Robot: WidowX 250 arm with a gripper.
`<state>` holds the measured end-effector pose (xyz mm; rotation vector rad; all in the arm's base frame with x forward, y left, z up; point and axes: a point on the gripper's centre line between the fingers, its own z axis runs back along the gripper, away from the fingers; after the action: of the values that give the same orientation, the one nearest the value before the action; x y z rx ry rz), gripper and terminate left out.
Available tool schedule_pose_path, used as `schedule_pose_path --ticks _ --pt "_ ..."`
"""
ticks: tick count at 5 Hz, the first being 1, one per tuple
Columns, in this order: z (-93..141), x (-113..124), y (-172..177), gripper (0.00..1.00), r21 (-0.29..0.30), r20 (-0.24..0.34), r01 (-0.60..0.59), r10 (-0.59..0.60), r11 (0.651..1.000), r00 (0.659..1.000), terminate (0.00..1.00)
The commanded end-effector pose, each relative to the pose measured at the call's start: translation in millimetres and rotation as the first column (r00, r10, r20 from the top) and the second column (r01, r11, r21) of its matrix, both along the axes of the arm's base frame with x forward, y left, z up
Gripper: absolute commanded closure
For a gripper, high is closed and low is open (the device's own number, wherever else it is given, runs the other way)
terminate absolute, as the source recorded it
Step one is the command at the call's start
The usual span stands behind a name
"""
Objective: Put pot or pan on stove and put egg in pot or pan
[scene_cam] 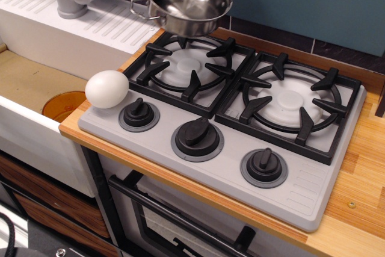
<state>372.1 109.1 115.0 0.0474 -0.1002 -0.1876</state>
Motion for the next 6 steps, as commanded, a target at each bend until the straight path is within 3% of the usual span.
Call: schedule_pose_path --ticks 1,2,4,6 --pt "-1 3 5 1.0 0.004 0.082 -0.026 0.025 1.0 0.996 0.0" --pt "-4 -1 -1 0.0 0.013 0.086 -0.034 0.033 0.999 0.996 0.0" --pt "-1 0 -15 0.0 0.005 0.086 -0.058 0.057 0.998 0.995 0.0" --pt "18 2 -30 0.0 0.02 0.061 -0.081 0.079 0.997 0.995 0.0"
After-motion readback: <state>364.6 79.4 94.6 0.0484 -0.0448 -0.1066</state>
